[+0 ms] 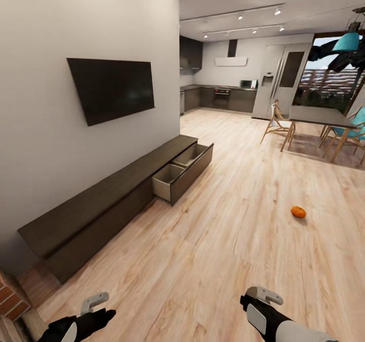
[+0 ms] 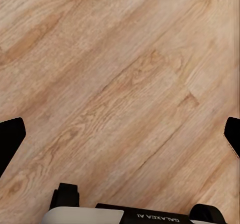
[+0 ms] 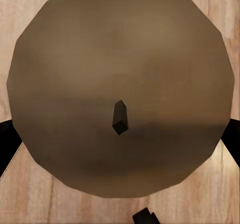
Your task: Place each of the two pumpkins and all three candles from the living room inside a cabinet in the living room (use any cabinet), then make sure every cabinet is closed, and position the cauldron so it is next to a table in the living room.
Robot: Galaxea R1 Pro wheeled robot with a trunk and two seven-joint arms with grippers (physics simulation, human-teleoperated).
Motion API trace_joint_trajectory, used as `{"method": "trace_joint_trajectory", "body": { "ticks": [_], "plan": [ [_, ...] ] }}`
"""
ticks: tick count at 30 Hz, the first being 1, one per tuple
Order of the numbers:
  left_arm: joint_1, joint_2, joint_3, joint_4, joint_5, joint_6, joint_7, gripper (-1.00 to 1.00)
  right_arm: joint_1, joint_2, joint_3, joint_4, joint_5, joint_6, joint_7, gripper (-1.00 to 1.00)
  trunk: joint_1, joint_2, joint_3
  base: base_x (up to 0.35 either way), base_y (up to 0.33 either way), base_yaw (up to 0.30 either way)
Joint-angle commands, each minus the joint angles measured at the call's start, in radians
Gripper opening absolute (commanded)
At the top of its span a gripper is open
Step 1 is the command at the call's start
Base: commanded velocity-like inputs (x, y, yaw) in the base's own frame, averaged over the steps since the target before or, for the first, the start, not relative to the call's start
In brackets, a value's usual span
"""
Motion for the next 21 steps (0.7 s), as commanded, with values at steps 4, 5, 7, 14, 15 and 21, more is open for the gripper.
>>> {"method": "trace_joint_trajectory", "body": {
  "ticks": [4, 5, 7, 14, 15, 21],
  "plan": [
    [0.000, 0.000, 0.005, -0.001, 0.005, 0.006, -0.003, 1.00, -0.001, 0.001, 0.010, 0.000, -0.007, -0.001, -0.003, -1.00, 0.001, -0.001, -0.001, 0.318, -0.084, -0.023],
    [0.000, -0.001, 0.005, -0.001, 0.005, 0.005, -0.003, 1.00, -0.001, 0.001, 0.010, 0.000, -0.006, -0.002, -0.003, -1.00, 0.001, -0.001, -0.001, 0.318, -0.085, -0.007],
    [0.000, -0.001, 0.005, -0.001, 0.005, 0.005, -0.003, 1.00, -0.001, 0.000, 0.010, 0.000, -0.005, -0.002, -0.002, -1.00, 0.001, -0.001, -0.001, 0.318, -0.085, -0.004],
    [-0.001, -0.001, 0.005, -0.001, 0.005, 0.005, -0.003, 1.00, -0.001, 0.001, 0.012, 0.006, 0.003, -0.002, -0.001, -1.00, 0.001, -0.001, -0.001, 0.318, -0.085, -0.001],
    [-0.001, -0.001, 0.005, -0.001, 0.005, 0.005, -0.003, 1.00, -0.001, 0.001, 0.012, 0.006, 0.001, -0.002, -0.001, -1.00, 0.001, -0.001, -0.001, 0.318, -0.085, 0.000],
    [-0.001, -0.001, 0.005, -0.002, 0.005, 0.005, -0.003, 1.00, -0.001, 0.001, 0.012, 0.006, -0.006, -0.002, -0.002, -1.00, 0.001, -0.001, -0.001, 0.318, -0.085, 0.000]
  ]
}}
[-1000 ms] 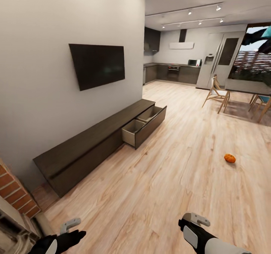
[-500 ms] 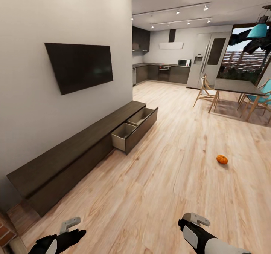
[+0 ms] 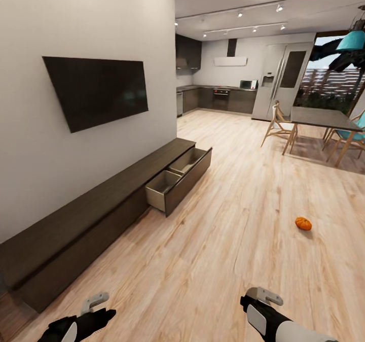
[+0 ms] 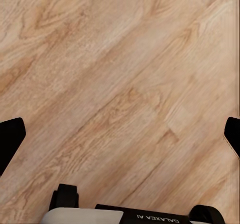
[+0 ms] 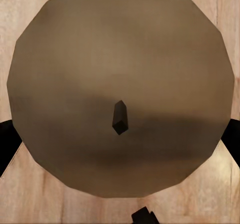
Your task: Place each of the two pumpkins and all three candles from the living room inside a cabinet in the living room (use any cabinet), then make sure every cabinet is closed, and position the cauldron so it is next to a table in the living room.
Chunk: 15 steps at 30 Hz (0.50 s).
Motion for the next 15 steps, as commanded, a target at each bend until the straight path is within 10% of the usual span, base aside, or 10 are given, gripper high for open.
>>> {"method": "trace_joint_trajectory", "body": {
  "ticks": [1, 15],
  "plan": [
    [0.000, -0.001, 0.004, -0.001, 0.005, 0.008, -0.003, 1.00, -0.001, 0.000, 0.010, -0.001, -0.008, -0.001, -0.004, -1.00, 0.001, -0.001, -0.001, 0.318, -0.085, -0.016],
    [0.000, -0.023, 0.001, -0.002, 0.003, 0.008, -0.003, 1.00, -0.001, 0.000, 0.009, -0.002, -0.009, 0.000, -0.007, -1.00, 0.001, -0.001, -0.001, 0.318, -0.085, -0.235]
  ]
}}
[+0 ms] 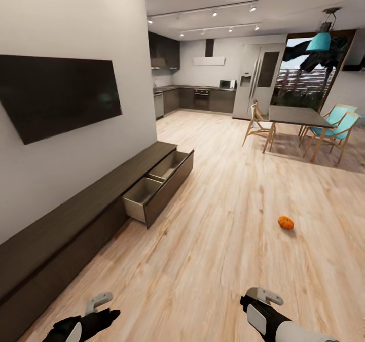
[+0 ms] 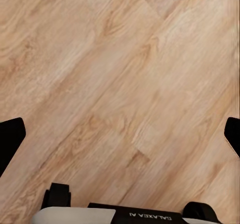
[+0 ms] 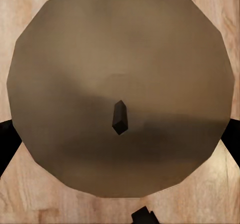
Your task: Place each of the two pumpkins and all three candles from the living room inside a cabinet in the living room (use any cabinet), then make sure every cabinet is closed, and position the cauldron so it is next to a table in the living room.
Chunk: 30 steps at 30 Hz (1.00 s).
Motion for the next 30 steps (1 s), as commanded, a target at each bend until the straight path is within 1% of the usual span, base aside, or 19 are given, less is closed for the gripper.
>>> {"method": "trace_joint_trajectory", "body": {
  "ticks": [1, 4, 8, 10, 15, 20, 25, 30],
  "plan": [
    [0.000, -0.001, 0.004, -0.002, 0.005, 0.008, -0.003, 1.00, -0.001, 0.000, 0.010, -0.001, -0.008, -0.001, -0.004, -1.00, 0.001, -0.001, -0.001, 0.318, -0.084, -0.277],
    [0.000, -0.001, 0.004, -0.002, 0.004, 0.008, -0.003, 1.00, -0.001, 0.000, 0.011, -0.001, -0.008, -0.002, -0.004, -1.00, 0.001, -0.001, -0.001, 0.318, -0.082, -0.190],
    [0.000, -0.002, 0.005, 0.000, -0.021, 0.008, -0.003, 1.00, -0.001, 0.000, 0.011, -0.001, -0.008, -0.003, -0.004, -1.00, 0.001, -0.001, -0.001, 0.319, -0.077, -0.037],
    [0.000, -0.002, 0.006, 0.001, -0.024, 0.008, -0.003, 1.00, -0.001, 0.000, 0.011, -0.001, -0.008, -0.003, -0.004, -1.00, 0.001, -0.001, -0.001, 0.319, -0.074, -0.006],
    [0.000, -0.003, 0.007, 0.001, -0.028, 0.008, -0.003, 1.00, -0.001, 0.000, 0.010, -0.001, -0.008, -0.004, -0.003, -1.00, 0.001, -0.001, -0.001, 0.319, -0.074, -0.001],
    [0.000, -0.012, 0.006, 0.001, -0.030, 0.007, -0.003, 1.00, -0.001, 0.000, 0.010, -0.007, -0.007, -0.003, -0.003, -1.00, 0.001, -0.001, -0.001, 0.320, -0.073, 0.000],
    [0.000, -0.013, 0.006, 0.001, -0.030, 0.007, -0.002, 1.00, -0.001, 0.000, 0.010, -0.013, -0.007, -0.002, -0.002, -1.00, 0.001, -0.001, -0.001, 0.320, -0.073, -0.004],
    [0.000, -0.014, 0.007, 0.001, -0.032, 0.007, -0.002, 1.00, -0.001, 0.000, 0.010, -0.013, -0.008, -0.003, -0.002, -1.00, 0.001, -0.001, -0.001, 0.320, -0.073, -0.172]
  ]
}}
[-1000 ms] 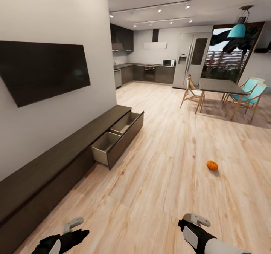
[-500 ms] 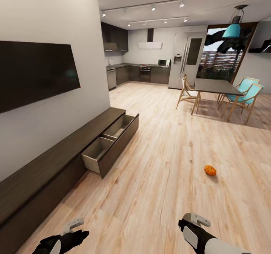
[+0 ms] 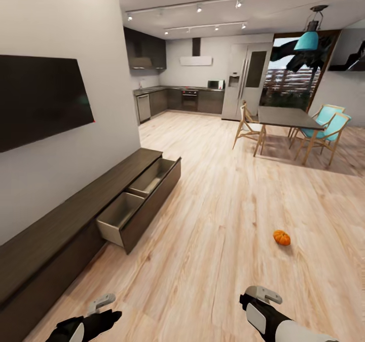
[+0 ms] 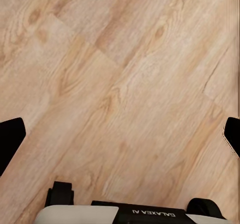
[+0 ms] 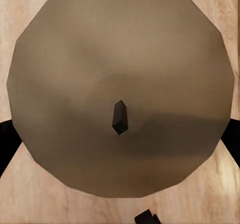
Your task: Place each of the two pumpkins and all three candles from the living room inside a cabinet in the living room (use any cabinet), then make sure every cabinet is closed, and position the cauldron so it is next to a table in the living room.
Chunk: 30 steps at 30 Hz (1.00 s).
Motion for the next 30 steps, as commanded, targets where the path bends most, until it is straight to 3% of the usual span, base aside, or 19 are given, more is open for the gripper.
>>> {"method": "trace_joint_trajectory", "body": {
  "ticks": [1, 21, 30],
  "plan": [
    [0.000, 0.000, 0.004, -0.001, 0.005, 0.008, -0.003, 1.00, -0.001, 0.000, 0.010, -0.001, -0.008, -0.001, -0.004, -1.00, 0.001, -0.001, -0.001, 0.319, -0.073, -0.250],
    [0.000, -0.012, 0.001, 0.003, 0.005, 0.007, -0.003, 1.00, -0.001, 0.001, 0.010, 0.002, -0.007, -0.002, -0.004, -1.00, 0.001, -0.001, -0.003, 0.320, -0.073, -0.097],
    [0.000, -0.013, 0.001, 0.003, 0.005, 0.006, -0.003, 1.00, -0.001, 0.001, 0.011, 0.008, -0.006, -0.036, -0.004, -1.00, 0.001, -0.001, -0.003, 0.319, -0.074, -0.062]
  ]
}}
